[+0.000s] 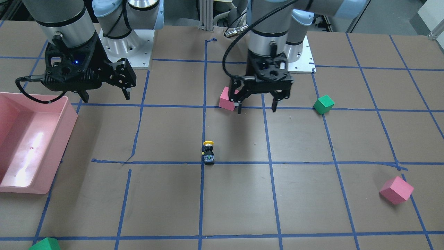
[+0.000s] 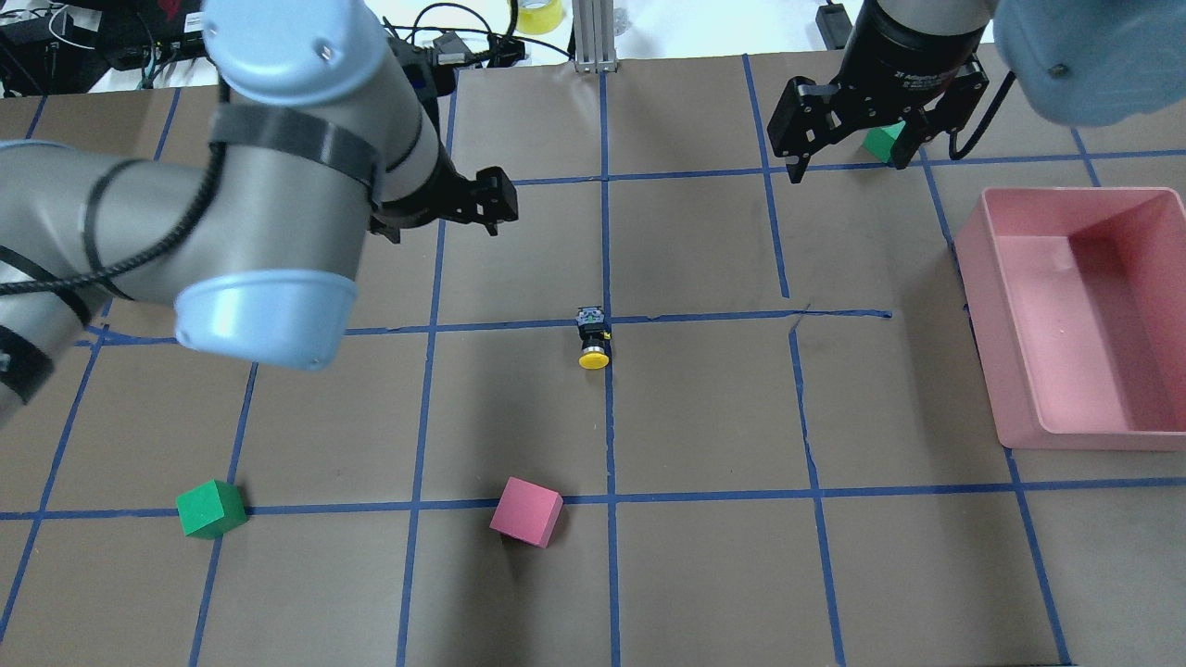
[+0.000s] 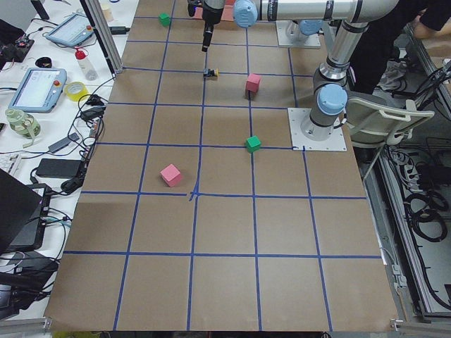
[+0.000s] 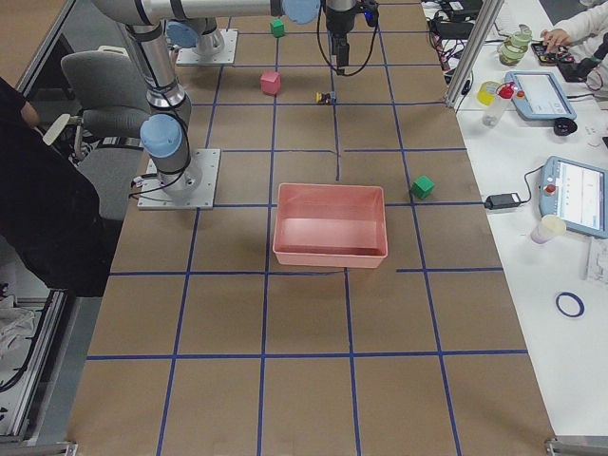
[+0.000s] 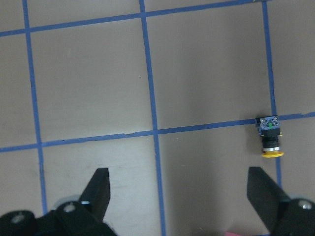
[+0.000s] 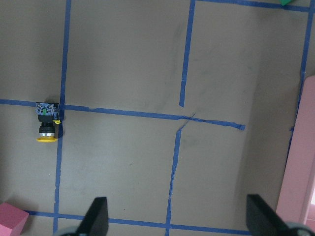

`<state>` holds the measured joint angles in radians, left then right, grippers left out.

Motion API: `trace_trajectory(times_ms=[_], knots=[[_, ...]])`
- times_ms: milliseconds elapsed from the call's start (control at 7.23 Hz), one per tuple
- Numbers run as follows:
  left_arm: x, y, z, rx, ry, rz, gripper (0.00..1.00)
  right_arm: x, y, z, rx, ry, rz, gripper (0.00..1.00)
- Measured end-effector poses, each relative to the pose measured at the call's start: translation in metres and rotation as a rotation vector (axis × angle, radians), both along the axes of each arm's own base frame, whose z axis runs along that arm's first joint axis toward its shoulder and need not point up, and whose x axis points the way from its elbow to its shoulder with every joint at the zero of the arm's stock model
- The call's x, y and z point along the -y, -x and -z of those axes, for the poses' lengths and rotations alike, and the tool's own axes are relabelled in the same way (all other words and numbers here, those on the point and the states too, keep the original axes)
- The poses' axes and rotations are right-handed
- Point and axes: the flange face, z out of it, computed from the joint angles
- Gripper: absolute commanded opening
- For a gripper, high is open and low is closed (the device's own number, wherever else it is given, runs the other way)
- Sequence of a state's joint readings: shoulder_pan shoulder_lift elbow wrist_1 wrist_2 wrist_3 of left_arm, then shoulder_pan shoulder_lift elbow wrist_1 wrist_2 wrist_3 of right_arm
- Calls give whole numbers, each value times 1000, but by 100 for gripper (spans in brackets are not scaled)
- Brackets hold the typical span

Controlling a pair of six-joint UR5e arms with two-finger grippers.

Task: Align button upright
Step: 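Lower the left gripper over the lying switch and grasp it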

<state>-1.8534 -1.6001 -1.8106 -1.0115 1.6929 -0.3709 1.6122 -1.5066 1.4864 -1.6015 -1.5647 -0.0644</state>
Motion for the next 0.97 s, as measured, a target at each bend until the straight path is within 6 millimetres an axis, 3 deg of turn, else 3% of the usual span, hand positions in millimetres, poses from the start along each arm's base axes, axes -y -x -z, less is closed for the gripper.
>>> trace_trajectory(times_ms=[277,415,691,968], knots=[[-27,47,33,-62,120,-19,99,0,0,0,0,0,0,100],[-38,58,54,-76,178,-11,99,0,0,0,-1,-1,1,100],[-69,64,113,-84,258,-18,98,0,0,1,-3,-2,2,100],[-87,72,157,-66,306,-30,96,0,1,1,-5,-2,3,100]])
